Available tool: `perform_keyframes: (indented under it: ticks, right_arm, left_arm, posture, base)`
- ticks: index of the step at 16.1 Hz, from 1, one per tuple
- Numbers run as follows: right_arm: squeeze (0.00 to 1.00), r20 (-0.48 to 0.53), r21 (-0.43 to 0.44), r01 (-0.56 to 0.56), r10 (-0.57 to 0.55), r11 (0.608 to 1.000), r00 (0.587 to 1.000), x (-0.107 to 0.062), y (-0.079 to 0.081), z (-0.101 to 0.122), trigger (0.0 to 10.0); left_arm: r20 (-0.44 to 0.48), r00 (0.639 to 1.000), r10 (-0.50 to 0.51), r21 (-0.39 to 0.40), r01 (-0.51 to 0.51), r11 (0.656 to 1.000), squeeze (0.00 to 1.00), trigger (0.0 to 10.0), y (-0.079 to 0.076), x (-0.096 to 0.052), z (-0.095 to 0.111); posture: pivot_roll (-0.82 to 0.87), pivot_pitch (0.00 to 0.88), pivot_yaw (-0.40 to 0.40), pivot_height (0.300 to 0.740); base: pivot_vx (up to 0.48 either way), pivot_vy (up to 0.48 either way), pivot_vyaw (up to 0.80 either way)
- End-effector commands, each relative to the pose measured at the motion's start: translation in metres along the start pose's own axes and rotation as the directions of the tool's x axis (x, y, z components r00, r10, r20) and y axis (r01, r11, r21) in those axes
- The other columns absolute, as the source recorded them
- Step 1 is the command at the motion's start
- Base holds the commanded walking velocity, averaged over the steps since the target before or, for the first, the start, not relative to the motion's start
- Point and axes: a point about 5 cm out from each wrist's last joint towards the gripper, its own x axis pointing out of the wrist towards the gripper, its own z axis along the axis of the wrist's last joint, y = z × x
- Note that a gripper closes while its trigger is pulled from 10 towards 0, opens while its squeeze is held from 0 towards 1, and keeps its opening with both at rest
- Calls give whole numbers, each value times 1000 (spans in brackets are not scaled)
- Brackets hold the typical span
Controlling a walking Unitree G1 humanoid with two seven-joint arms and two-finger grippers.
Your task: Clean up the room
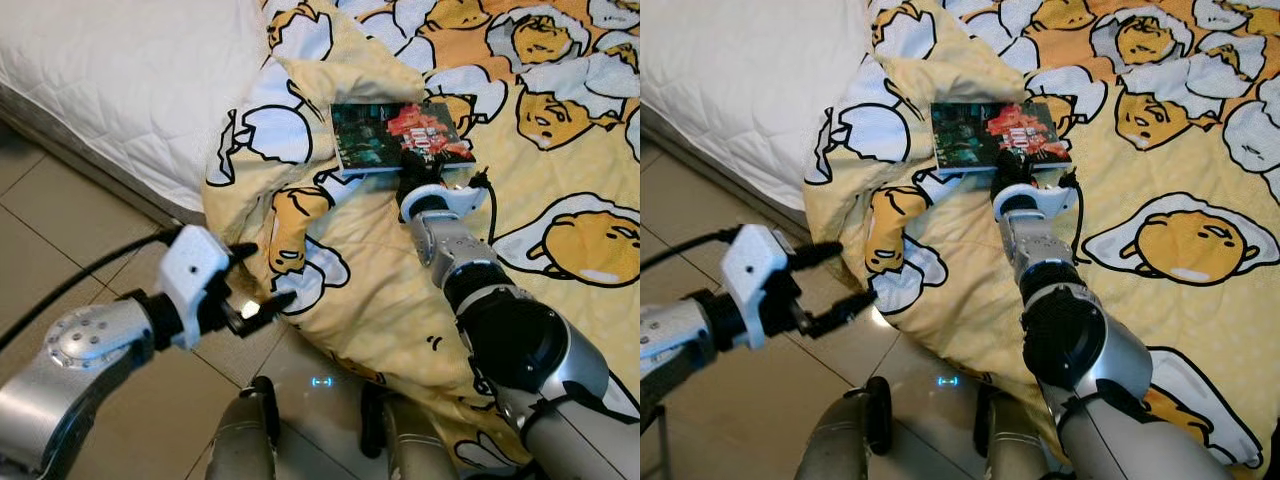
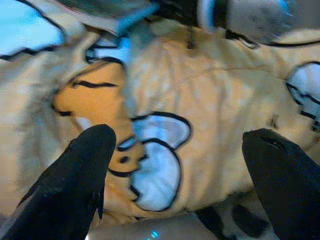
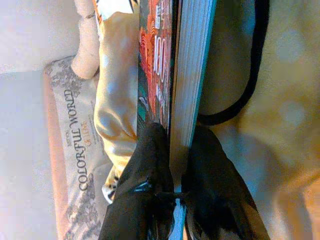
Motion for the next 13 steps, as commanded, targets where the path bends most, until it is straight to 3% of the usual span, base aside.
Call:
perform_keyframes:
  ticks: [1,3,7,9,11,12,13]
  right_arm:
    - [0,-32,-17,-23,22,1000,999,-3,-4,-2,0]
    - [0,-39,-21,-50,50,999,998,-7,-9,4,0]
    - [0,-54,-118,-111,106,987,993,-18,-15,22,0]
    - [0,-104,-244,-163,141,956,984,-30,-13,38,0]
    - [0,-183,-368,-250,194,895,964,-39,-3,45,0]
    - [0,-265,-476,-328,223,816,938,-44,5,45,0]
    - [0,-333,-545,-385,229,745,915,-48,11,43,0]
  left_arm:
    - [28,999,36,-4,-36,999,1000,10000,4,-3,0]
    - [105,988,110,-4,-110,994,1000,10000,13,-3,8]
    - [185,949,256,10,-262,965,1000,10000,32,5,12]
    - [195,915,353,7,-361,933,1000,10000,45,8,10]
    - [215,875,433,-11,-441,897,941,10000,57,6,10]
    - [234,854,465,-70,-462,884,706,10000,64,3,13]
    - [249,840,482,-112,-469,876,729,10000,69,2,17]
  posture:
    - [199,206,-2,740]
    - [159,151,-3,740]
    - [94,60,-1,740]
    - [80,37,1,740]
    - [77,20,2,740]
    - [77,15,-2,740]
    - [77,12,-4,740]
  base:
    - [0,0,0]
    - [0,0,0]
    - [0,0,0]
    - [0,0,0]
    - [0,0,0]
    - [0,0,0]
    - [0,0,0]
